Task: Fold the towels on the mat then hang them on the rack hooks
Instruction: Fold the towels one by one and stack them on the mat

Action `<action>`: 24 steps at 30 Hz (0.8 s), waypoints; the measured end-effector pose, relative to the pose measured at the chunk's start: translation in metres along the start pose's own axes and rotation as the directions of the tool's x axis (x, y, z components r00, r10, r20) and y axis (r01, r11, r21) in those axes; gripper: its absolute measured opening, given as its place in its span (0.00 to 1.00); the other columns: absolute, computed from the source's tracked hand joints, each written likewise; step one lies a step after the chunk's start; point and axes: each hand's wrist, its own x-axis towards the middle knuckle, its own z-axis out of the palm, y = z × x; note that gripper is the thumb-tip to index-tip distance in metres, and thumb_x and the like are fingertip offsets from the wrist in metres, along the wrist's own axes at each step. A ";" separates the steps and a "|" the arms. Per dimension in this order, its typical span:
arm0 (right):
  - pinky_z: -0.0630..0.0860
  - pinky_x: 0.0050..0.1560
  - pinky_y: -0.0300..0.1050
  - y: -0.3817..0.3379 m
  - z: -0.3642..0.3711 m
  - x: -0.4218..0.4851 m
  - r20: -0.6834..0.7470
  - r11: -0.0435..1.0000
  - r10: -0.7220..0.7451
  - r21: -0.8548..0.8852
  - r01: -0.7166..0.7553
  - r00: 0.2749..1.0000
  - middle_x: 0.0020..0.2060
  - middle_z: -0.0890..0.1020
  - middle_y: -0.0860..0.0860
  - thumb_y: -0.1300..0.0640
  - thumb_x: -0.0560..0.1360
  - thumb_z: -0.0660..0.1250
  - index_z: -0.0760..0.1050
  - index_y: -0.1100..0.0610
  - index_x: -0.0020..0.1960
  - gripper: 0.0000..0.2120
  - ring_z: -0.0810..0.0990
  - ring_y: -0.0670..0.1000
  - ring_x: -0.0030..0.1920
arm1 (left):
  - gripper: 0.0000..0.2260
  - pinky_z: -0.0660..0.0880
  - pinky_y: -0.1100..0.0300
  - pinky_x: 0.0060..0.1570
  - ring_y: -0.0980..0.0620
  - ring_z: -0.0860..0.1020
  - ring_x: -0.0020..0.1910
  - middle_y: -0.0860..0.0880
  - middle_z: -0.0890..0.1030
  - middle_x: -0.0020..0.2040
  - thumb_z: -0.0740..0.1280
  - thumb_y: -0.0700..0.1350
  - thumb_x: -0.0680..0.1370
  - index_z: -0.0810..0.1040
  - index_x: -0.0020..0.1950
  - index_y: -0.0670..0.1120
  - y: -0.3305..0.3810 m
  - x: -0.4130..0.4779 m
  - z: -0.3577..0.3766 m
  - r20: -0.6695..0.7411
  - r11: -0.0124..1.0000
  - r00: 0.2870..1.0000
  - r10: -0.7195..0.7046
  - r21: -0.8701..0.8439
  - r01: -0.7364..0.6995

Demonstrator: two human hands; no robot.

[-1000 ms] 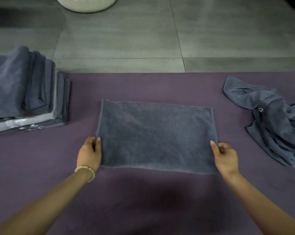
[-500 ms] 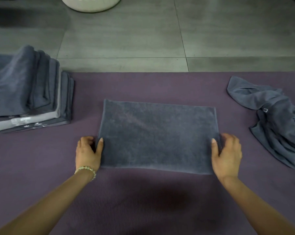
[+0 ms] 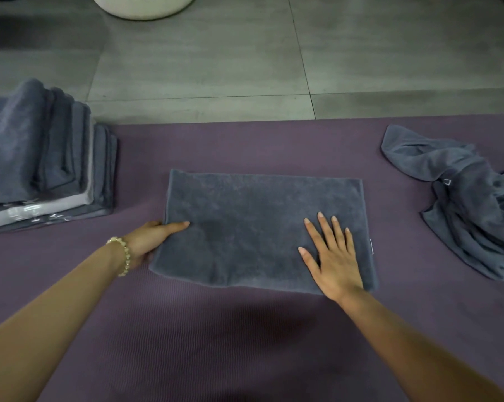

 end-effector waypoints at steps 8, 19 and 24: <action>0.64 0.69 0.44 -0.001 -0.025 0.008 -0.132 0.631 0.289 0.771 -0.085 0.948 0.64 0.76 0.45 0.39 0.79 0.50 0.77 0.51 0.61 0.24 0.71 0.48 0.68 | 0.32 0.77 0.56 0.58 0.59 0.74 0.63 0.61 0.74 0.66 0.68 0.50 0.77 0.56 0.75 0.63 0.063 -0.033 0.101 0.225 0.864 0.846 0.483 0.036 -0.503; 0.77 0.50 0.47 0.009 -0.054 0.025 0.386 0.109 0.450 0.871 -0.479 0.805 0.45 0.83 0.51 0.39 0.75 0.64 0.80 0.58 0.49 0.22 0.80 0.51 0.47 | 0.30 0.46 0.56 0.76 0.55 0.43 0.77 0.56 0.44 0.78 0.45 0.63 0.80 0.44 0.78 0.52 0.000 0.006 0.159 0.203 0.350 0.786 0.584 0.811 -0.469; 0.74 0.46 0.48 -0.016 -0.047 0.022 0.000 0.532 0.432 0.807 -0.255 0.902 0.39 0.80 0.52 0.51 0.78 0.64 0.73 0.62 0.50 0.13 0.79 0.53 0.41 | 0.35 0.39 0.60 0.73 0.58 0.35 0.74 0.58 0.37 0.75 0.37 0.69 0.73 0.39 0.76 0.53 -0.018 0.017 0.171 0.157 0.331 0.746 0.648 0.823 -0.461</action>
